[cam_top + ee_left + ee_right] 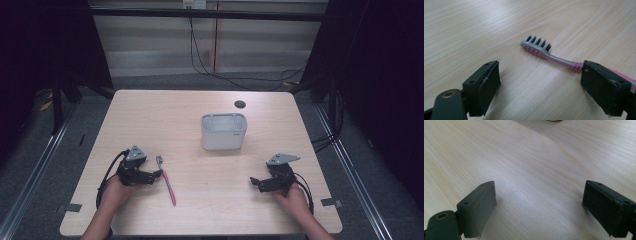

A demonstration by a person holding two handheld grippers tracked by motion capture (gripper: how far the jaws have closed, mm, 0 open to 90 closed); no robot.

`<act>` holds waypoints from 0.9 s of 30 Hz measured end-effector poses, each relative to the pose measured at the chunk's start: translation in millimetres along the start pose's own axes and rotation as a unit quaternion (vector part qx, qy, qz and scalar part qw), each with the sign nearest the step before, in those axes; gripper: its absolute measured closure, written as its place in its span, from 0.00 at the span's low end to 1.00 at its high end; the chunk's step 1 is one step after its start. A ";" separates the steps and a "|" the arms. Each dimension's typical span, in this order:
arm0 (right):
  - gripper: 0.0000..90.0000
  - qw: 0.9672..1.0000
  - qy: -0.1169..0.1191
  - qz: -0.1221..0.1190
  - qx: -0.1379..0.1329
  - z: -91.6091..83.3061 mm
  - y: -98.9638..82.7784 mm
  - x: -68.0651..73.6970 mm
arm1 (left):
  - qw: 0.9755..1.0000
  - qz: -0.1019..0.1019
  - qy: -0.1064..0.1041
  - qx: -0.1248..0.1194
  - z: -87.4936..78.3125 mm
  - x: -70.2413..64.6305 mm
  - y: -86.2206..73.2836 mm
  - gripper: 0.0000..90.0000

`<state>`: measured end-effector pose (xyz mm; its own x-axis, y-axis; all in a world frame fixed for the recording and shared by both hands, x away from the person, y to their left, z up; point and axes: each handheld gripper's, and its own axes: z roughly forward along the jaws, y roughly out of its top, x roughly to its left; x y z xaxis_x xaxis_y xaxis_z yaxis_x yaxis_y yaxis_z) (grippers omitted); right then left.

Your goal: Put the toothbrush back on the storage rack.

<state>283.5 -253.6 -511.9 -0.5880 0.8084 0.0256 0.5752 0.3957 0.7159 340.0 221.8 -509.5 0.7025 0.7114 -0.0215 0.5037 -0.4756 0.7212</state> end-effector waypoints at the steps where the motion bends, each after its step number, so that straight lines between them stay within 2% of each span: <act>1: 0.12 1.000 0.000 0.001 0.000 0.0 0.0 0.1 | 1.000 0.000 0.002 0.004 -0.1 -0.2 0.8 0.17; 3: 0.12 1.000 -0.001 0.000 0.000 0.0 -0.1 0.1 | 1.000 -0.010 0.007 0.023 -1.1 -2.1 4.5 0.17; 4: 0.12 1.000 -0.002 0.000 -0.001 0.0 -0.2 0.2 | 0.999 -0.013 0.014 0.045 -3.2 -2.4 7.9 0.17; 5: 0.12 1.000 -0.003 0.003 0.001 -0.3 -0.1 0.7 | 0.998 -0.026 0.020 0.052 -3.5 -3.9 9.4 0.18; 6: 0.12 1.000 -0.003 0.003 0.001 -0.3 -0.2 0.8 | 0.997 -0.035 0.029 0.065 -4.7 -4.7 11.2 0.18; 8: 0.12 1.000 -0.003 0.003 0.001 -0.3 -0.2 0.8 | 0.995 -0.059 0.029 0.081 -6.5 -5.3 14.5 0.19; 11: 0.12 1.000 -0.003 0.004 0.000 -0.3 -0.3 0.9 | 0.989 -0.106 0.029 0.099 -9.8 -3.8 19.7 0.23; 12: 0.12 1.000 -0.003 0.003 -0.001 -0.2 -0.4 0.8 | 0.986 -0.123 0.020 0.108 -11.7 -1.9 22.0 0.26; 14: 0.12 1.000 -0.004 0.003 -0.001 -0.2 -0.5 0.9 | 0.978 -0.164 0.007 0.126 -13.9 0.5 26.7 0.34; 17: 0.12 1.000 -0.003 0.003 -0.001 -0.2 -0.4 0.9 | 0.972 -0.179 0.008 0.155 -16.4 2.3 35.3 0.39; 19: 0.12 1.000 -0.004 0.002 -0.001 -0.2 -0.4 0.9 | 0.966 -0.193 0.005 0.171 -17.6 2.6 41.7 0.42; 20: 0.12 1.000 -0.003 0.003 -0.001 -0.2 -0.4 0.9 | 0.961 -0.213 0.006 0.175 -17.3 0.8 45.0 0.44; 22: 0.12 1.000 -0.003 0.002 -0.001 -0.2 -0.5 0.9 | 0.955 -0.228 0.004 0.191 -17.0 0.7 50.6 0.46; 23: 0.12 1.000 -0.004 0.003 -0.001 -0.3 -0.5 0.9 | 0.949 -0.241 0.004 0.202 -16.0 0.6 53.3 0.47; 26: 0.12 1.000 -0.004 0.002 -0.001 -0.2 -0.5 1.0 | 0.941 -0.260 0.007 0.217 -13.5 -0.8 57.7 0.48; 27: 0.12 1.000 -0.005 0.002 -0.002 -0.2 -0.6 1.0 | 0.940 -0.262 0.010 0.219 -12.9 -0.8 59.2 0.49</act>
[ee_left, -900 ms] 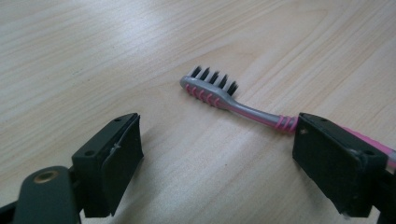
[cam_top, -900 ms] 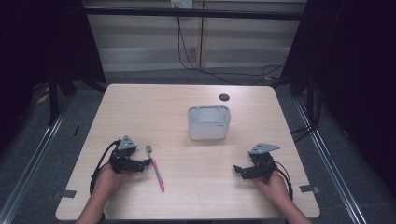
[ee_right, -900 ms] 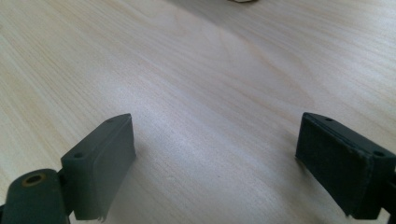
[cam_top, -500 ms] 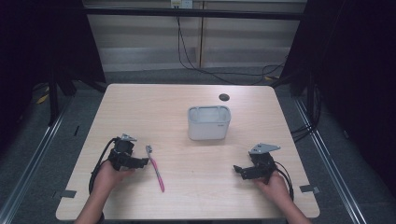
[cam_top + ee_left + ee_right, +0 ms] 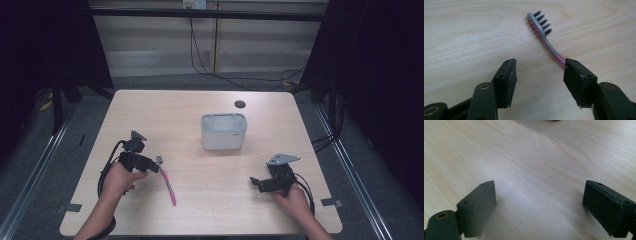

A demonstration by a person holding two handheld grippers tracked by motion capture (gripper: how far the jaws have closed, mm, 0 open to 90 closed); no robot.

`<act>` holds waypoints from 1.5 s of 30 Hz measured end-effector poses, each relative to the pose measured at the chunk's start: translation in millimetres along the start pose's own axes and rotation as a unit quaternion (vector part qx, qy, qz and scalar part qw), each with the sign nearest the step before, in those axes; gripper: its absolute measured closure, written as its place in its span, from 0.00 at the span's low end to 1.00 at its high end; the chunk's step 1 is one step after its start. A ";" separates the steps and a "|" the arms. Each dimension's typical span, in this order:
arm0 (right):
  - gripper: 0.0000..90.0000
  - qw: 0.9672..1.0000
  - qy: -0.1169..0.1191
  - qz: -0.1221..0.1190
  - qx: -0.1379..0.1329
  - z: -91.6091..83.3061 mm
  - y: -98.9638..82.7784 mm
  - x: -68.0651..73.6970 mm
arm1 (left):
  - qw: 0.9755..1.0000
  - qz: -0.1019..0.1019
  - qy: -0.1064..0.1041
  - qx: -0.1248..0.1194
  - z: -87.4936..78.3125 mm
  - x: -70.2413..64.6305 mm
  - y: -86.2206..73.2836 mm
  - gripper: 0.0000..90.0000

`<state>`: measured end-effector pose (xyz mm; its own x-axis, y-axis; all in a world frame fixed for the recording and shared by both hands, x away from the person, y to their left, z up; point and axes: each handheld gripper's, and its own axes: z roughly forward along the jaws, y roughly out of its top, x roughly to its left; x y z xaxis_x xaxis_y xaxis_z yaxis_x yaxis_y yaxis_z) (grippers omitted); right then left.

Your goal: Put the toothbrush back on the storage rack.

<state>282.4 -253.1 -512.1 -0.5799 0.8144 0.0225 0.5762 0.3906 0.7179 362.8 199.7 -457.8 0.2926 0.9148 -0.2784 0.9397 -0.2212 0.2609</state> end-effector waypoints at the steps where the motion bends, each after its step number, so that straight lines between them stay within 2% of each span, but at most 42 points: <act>1: 0.12 1.000 0.000 -0.001 -0.001 0.1 0.0 -0.1 | 1.000 -0.007 -0.001 0.003 -0.2 -0.9 1.1 0.49; 6: 0.12 1.000 0.000 0.000 0.000 0.0 0.0 0.0 | 0.999 -0.033 0.002 0.008 1.8 -3.2 5.8 0.51; 7: 0.12 1.000 0.000 0.000 0.000 0.0 0.0 0.0 | 0.999 -0.031 0.003 0.012 2.3 -3.4 6.5 0.52; 14: 0.12 1.000 0.000 0.001 0.001 -0.1 0.0 0.2 | 0.998 -0.051 0.000 0.027 7.7 -9.7 10.9 0.54; 20: 0.12 1.000 0.000 0.001 0.000 -0.1 0.0 0.2 | 0.998 -0.064 0.002 0.028 9.3 -13.2 14.3 0.58; 23: 0.12 1.000 0.000 0.001 0.000 -0.1 0.0 0.2 | 0.997 -0.062 0.001 0.035 10.2 -15.4 16.4 0.60; 29: 0.12 1.000 -0.001 0.001 0.000 -0.1 -0.1 0.3 | 0.997 -0.062 0.016 0.049 18.3 -21.6 19.7 0.67; 32: 0.12 1.000 -0.001 0.001 0.000 -0.1 -0.1 0.3 | 0.997 -0.062 0.016 0.050 20.8 -22.2 21.7 0.69; 33: 0.12 1.000 -0.001 0.001 0.000 -0.1 -0.1 0.3 | 0.996 -0.068 0.020 0.048 21.7 -23.5 22.5 0.70; 36: 0.12 1.000 -0.001 0.002 0.001 -0.1 -0.1 0.4 | 0.996 -0.066 0.027 0.052 22.5 -24.6 24.3 0.72; 40: 0.12 1.000 -0.001 0.002 0.001 -0.1 -0.1 0.4 | 0.997 -0.047 0.041 0.054 26.8 -30.7 25.6 0.77; 42: 0.12 1.000 -0.001 0.002 0.001 -0.1 -0.1 0.4 | 0.996 -0.046 0.045 0.057 28.0 -32.8 26.6 0.80; 43: 0.12 1.000 -0.001 0.002 0.001 -0.1 -0.1 0.4 | 0.996 -0.041 0.046 0.063 28.2 -33.6 27.2 0.83; 45: 0.12 1.000 -0.001 0.002 0.000 -0.1 -0.1 0.4 | 0.996 -0.022 0.062 0.063 29.6 -36.8 28.0 0.91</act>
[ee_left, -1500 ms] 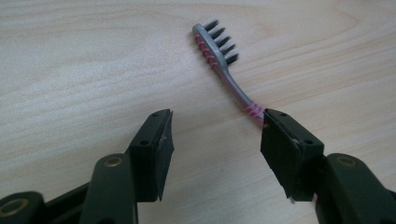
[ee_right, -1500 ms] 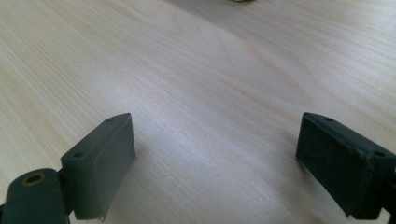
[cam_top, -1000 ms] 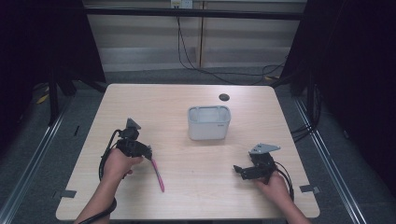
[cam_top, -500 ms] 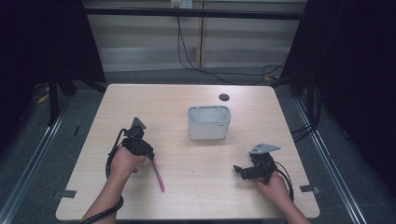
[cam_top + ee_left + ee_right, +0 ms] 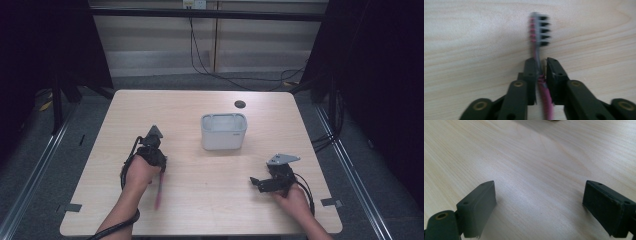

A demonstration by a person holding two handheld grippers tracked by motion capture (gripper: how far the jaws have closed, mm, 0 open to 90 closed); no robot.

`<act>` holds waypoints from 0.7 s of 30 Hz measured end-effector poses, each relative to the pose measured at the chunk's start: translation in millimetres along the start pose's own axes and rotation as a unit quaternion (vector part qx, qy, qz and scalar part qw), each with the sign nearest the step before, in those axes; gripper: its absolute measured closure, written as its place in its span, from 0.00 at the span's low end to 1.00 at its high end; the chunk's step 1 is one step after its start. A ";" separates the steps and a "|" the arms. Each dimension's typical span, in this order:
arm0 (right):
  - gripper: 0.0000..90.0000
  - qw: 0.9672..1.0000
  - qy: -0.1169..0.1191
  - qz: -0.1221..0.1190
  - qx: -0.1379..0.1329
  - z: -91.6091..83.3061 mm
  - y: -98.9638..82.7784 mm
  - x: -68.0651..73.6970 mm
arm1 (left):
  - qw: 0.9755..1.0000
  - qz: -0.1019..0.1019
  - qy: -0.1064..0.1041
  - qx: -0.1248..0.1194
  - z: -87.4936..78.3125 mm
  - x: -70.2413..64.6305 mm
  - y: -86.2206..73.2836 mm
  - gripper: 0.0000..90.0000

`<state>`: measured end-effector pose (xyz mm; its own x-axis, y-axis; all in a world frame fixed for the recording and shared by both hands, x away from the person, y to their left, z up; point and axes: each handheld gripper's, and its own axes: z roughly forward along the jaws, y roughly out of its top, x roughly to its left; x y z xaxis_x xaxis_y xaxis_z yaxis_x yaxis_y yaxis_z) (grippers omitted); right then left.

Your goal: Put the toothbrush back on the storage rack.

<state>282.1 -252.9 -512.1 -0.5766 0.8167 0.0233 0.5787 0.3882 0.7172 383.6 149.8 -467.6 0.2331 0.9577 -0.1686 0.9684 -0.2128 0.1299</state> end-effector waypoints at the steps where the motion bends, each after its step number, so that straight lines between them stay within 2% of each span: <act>1: 0.12 1.000 0.000 0.000 0.000 0.0 0.0 0.0 | 1.000 0.005 0.002 0.002 0.1 -1.7 0.3 0.92; 7: 0.12 1.000 0.000 0.000 0.000 0.0 0.0 0.0 | 1.000 0.030 0.005 0.007 0.0 -2.6 1.4 0.93; 10: 0.12 1.000 0.000 0.000 0.000 0.0 0.0 0.0 | 0.999 0.045 0.010 0.000 0.2 -3.9 1.5 0.94; 12: 0.12 1.000 0.000 0.000 0.000 0.0 0.0 0.0 | 0.999 0.044 0.007 -0.002 0.4 -3.9 1.8 0.94; 13: 0.12 1.000 0.000 0.000 0.000 0.0 0.0 0.0 | 0.999 0.052 0.005 0.000 0.2 -3.1 2.2 0.94; 17: 0.12 1.000 0.000 0.000 0.000 0.0 0.0 0.0 | 0.999 0.048 0.002 -0.009 -0.1 -2.8 3.3 0.94; 21: 0.12 1.000 0.000 0.000 0.000 0.0 0.0 0.0 | 0.999 0.052 -0.005 -0.013 -3.7 -3.4 3.8 0.94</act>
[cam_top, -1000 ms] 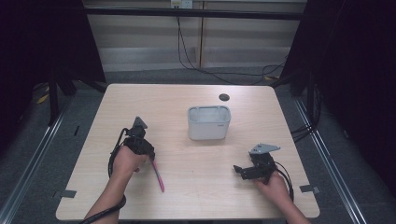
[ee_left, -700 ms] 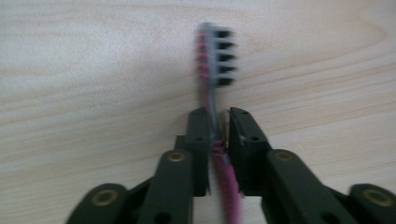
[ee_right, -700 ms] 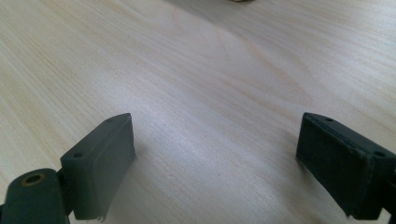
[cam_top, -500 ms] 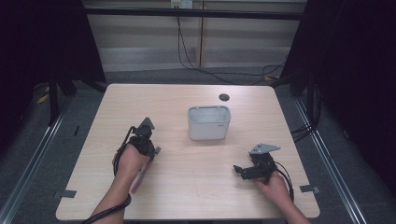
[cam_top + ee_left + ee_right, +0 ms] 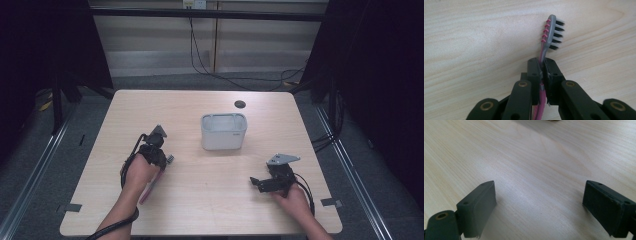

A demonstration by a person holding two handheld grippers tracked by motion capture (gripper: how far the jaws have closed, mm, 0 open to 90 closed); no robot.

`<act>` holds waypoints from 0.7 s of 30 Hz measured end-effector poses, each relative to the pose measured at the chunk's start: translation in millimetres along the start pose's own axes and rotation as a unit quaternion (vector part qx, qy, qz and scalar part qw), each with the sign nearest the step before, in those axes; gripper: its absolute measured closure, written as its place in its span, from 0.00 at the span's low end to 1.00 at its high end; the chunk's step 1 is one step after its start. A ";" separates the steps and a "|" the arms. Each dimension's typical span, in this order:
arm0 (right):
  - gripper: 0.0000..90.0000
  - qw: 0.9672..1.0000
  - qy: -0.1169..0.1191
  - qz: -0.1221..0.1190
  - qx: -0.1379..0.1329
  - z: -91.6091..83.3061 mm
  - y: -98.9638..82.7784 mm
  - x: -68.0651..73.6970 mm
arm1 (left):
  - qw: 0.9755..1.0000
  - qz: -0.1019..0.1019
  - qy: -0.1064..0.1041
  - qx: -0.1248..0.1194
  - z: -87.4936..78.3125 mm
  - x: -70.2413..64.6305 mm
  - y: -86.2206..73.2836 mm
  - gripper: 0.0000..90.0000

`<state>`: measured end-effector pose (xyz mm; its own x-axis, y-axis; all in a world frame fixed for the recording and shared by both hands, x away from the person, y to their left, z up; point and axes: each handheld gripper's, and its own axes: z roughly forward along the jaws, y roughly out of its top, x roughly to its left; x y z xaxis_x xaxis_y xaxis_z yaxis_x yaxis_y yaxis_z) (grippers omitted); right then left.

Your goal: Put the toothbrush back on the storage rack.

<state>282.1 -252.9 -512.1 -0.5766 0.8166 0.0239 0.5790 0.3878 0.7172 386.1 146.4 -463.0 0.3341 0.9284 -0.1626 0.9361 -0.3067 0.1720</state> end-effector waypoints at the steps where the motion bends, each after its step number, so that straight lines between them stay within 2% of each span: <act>1: 0.12 1.000 0.000 0.000 0.000 0.0 0.0 0.0 | 1.000 0.000 -0.002 -0.001 -1.4 -0.1 0.3 0.94; 6: 0.12 1.000 0.000 0.000 0.000 0.0 0.0 0.0 | 1.000 0.005 -0.005 -0.008 -8.1 1.9 1.1 0.94; 11: 0.12 1.000 0.000 0.000 0.000 0.0 0.0 -0.1 | 1.000 0.001 -0.012 -0.021 -15.5 5.4 0.8 0.94; 16: 0.12 1.000 0.000 0.000 0.000 0.0 0.0 0.0 | 0.999 0.006 -0.018 -0.045 -24.4 7.6 0.5 0.94; 21: 0.12 1.000 0.000 0.000 0.000 0.0 0.0 0.0 | 0.997 0.002 -0.027 -0.073 -32.5 10.0 -0.4 0.94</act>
<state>282.1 -252.9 -512.1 -0.5765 0.8167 0.0239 0.5791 0.3878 0.7171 385.6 162.6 -433.1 0.3478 0.9130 -0.2134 0.9097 -0.2736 0.3123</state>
